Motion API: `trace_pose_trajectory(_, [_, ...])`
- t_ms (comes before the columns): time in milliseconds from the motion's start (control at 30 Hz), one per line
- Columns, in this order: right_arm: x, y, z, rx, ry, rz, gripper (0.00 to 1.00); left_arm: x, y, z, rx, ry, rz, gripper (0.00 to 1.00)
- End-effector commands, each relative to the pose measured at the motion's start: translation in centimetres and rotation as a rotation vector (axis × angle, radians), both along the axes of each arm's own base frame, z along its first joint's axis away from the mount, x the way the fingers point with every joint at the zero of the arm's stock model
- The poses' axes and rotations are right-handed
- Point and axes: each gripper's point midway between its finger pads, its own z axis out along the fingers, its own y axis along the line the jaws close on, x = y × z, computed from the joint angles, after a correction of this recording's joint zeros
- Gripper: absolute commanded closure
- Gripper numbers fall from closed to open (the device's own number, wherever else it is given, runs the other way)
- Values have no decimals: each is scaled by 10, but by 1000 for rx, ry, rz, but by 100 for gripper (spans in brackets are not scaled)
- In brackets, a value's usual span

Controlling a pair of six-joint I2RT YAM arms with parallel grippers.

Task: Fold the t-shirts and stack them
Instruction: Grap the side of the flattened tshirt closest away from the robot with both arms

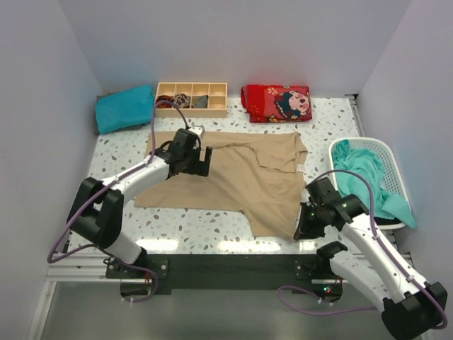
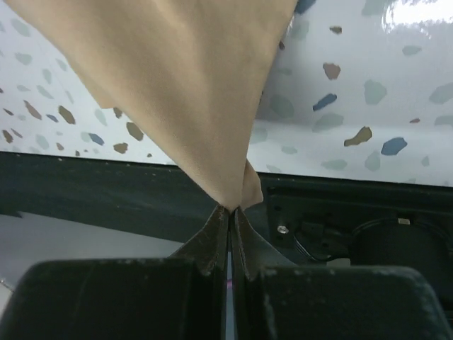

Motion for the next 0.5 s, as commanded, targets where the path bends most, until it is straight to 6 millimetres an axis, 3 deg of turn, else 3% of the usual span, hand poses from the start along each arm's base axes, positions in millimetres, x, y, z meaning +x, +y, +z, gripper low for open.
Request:
trace_pose_trajectory(0, [-28,2,-2,39,95,2,100,-20,22,4,38,18,83,0])
trace_pose_trajectory(167, [-32,10,-5,91,104,0,100,-46,35,-6,41,65,130,0])
trace_pose_trajectory(300, [-7,2,-8,9,32,-5,100,-56,45,-8,41,67,187,0])
trace_pose_trajectory(467, [37,18,-20,26,-38,-16,100,-78,55,-13,55,123,214,0])
